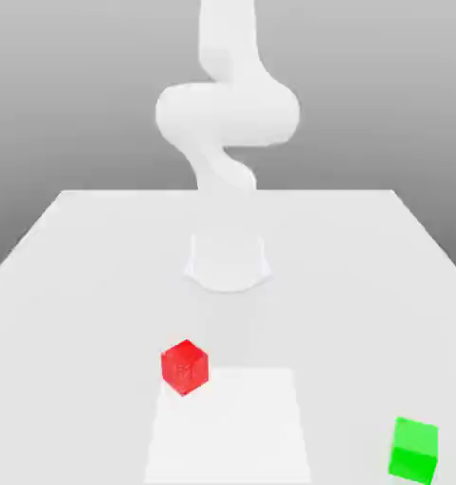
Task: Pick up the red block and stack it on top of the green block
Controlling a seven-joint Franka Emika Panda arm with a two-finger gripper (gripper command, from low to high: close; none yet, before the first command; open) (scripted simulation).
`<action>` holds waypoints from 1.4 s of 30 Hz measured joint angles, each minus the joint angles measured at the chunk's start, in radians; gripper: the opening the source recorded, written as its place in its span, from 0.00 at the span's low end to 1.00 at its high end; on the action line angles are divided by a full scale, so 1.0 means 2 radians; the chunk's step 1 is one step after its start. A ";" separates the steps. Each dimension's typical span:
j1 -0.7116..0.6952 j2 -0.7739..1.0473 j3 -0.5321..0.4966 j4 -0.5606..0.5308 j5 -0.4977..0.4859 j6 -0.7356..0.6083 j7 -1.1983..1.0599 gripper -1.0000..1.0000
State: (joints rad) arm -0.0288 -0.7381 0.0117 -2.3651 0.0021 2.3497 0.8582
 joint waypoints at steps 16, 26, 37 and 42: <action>-0.102 0.263 0.031 -0.254 0.008 0.203 0.242 0.50; -0.099 0.452 0.006 -0.265 -0.023 0.356 0.299 0.00; -0.102 0.360 0.015 -0.278 -0.002 0.278 0.284 0.00; -0.062 0.343 0.037 -0.239 -0.006 0.217 0.270 0.00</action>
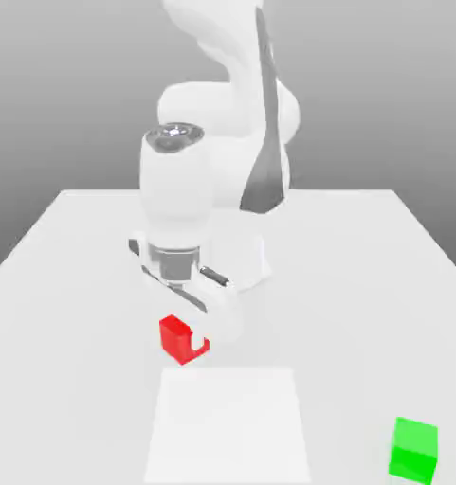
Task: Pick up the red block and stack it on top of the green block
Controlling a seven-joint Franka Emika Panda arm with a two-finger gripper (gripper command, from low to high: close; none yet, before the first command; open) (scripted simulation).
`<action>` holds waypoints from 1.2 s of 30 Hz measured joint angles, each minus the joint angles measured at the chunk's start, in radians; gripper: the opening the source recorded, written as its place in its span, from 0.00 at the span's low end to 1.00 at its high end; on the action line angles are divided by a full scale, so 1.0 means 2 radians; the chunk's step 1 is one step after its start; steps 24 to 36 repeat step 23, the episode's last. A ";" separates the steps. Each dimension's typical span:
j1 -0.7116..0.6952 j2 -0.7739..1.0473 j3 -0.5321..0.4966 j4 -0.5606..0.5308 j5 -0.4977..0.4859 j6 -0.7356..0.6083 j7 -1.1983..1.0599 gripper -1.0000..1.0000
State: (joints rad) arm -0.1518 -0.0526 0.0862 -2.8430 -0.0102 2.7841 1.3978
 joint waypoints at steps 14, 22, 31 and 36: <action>0.150 0.137 0.102 0.242 -0.053 -0.108 -0.056 0.00; 0.171 0.203 0.084 0.255 -0.090 -0.058 -0.033 1.00; 0.171 0.203 0.084 0.255 -0.090 -0.058 -0.033 1.00; 0.171 0.203 0.084 0.255 -0.090 -0.058 -0.033 1.00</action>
